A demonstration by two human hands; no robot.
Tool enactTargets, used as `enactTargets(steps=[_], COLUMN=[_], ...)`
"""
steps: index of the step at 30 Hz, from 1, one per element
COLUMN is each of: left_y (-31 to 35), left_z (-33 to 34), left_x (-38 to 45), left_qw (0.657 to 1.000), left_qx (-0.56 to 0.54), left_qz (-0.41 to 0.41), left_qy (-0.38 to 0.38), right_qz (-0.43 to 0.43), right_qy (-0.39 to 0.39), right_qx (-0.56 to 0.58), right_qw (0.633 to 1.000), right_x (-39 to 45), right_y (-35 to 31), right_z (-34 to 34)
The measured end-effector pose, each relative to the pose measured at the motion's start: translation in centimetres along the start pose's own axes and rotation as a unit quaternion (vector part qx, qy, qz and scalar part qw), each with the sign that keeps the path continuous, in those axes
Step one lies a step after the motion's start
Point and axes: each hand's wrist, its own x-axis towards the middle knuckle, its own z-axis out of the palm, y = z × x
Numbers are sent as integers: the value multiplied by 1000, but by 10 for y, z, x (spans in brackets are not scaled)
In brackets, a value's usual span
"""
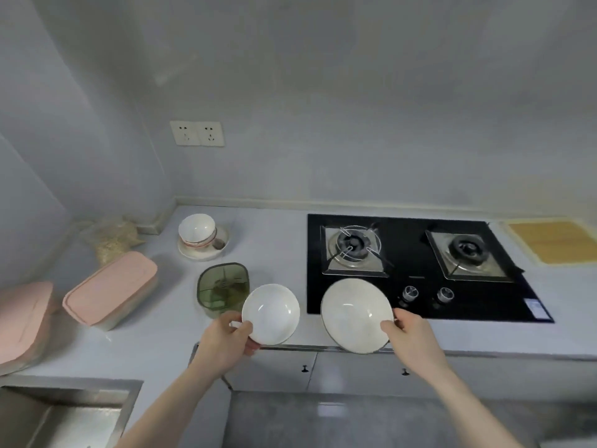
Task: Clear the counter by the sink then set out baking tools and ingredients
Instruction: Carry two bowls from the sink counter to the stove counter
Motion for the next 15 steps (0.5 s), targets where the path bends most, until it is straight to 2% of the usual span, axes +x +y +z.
enactTargets(steps=[15], left_y=[148], left_z=[296], left_x=[-49], left_qw=[992], left_qx=[31], left_qz=[64], left_qy=[-107], right_qz=[56], right_qy=[83], right_qx=[36], right_qw=[994], right_x=[3], right_y=[206], right_z=[-245])
